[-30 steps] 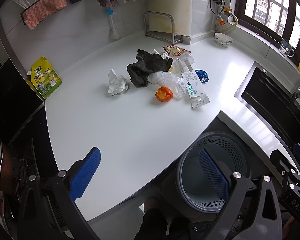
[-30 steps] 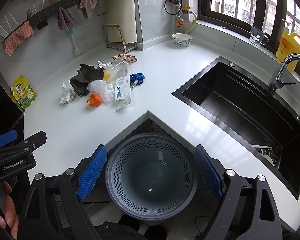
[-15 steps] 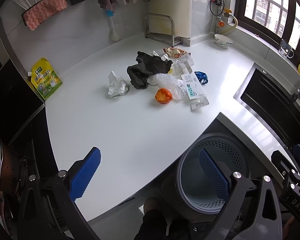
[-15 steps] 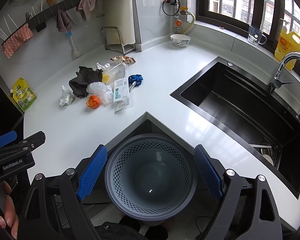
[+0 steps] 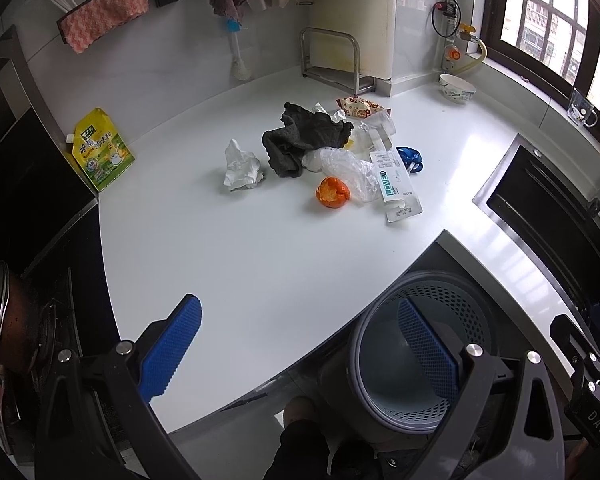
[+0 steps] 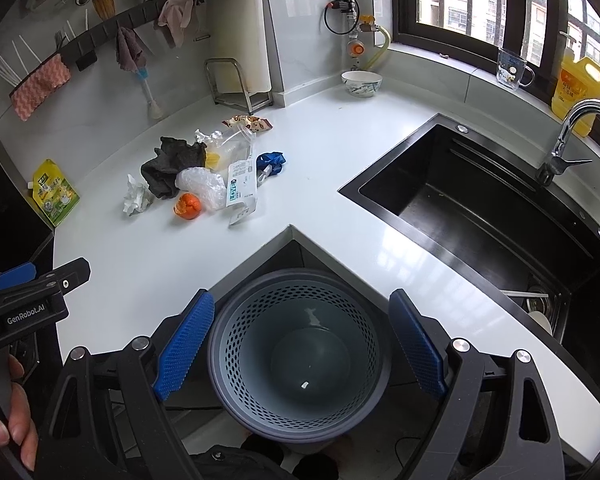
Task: Collect trash
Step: 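Move both tools toward the trash pile on the counter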
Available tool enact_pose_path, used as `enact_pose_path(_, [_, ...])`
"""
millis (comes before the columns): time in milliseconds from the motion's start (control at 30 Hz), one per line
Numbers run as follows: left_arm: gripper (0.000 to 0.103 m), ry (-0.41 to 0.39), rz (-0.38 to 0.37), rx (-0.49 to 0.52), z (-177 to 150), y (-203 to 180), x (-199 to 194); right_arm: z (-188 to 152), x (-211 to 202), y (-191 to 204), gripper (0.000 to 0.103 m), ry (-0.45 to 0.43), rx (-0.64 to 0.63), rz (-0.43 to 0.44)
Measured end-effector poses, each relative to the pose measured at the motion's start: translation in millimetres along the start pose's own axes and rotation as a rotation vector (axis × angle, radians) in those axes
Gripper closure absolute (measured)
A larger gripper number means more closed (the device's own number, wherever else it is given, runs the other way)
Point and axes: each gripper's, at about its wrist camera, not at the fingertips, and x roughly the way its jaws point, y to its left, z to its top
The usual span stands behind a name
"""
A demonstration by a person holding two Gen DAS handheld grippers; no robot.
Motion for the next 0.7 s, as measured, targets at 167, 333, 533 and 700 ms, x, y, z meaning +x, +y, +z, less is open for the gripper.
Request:
enact_pose_path(167, [0.006, -0.007, 0.038, -0.038, -6, -1, 0, -6, 0, -7, 0.018, -0.009, -0.038, 0.046])
enact_pose_path(333, [0.006, -0.015, 0.098, -0.080, -12, 6, -1, -12, 6, -14, 0.018, -0.002, -0.072, 0.113])
enact_pose_path(533, [0.006, -0.022, 0.126, -0.099, -14, 23, 2, -2, 20, -9, 0.018, -0.003, -0.090, 0.147])
enact_pose_path(700, [0.006, -0.062, 0.092, -0.098, 4, 44, 17, 14, 30, 12, 0.018, -0.030, -0.081, 0.143])
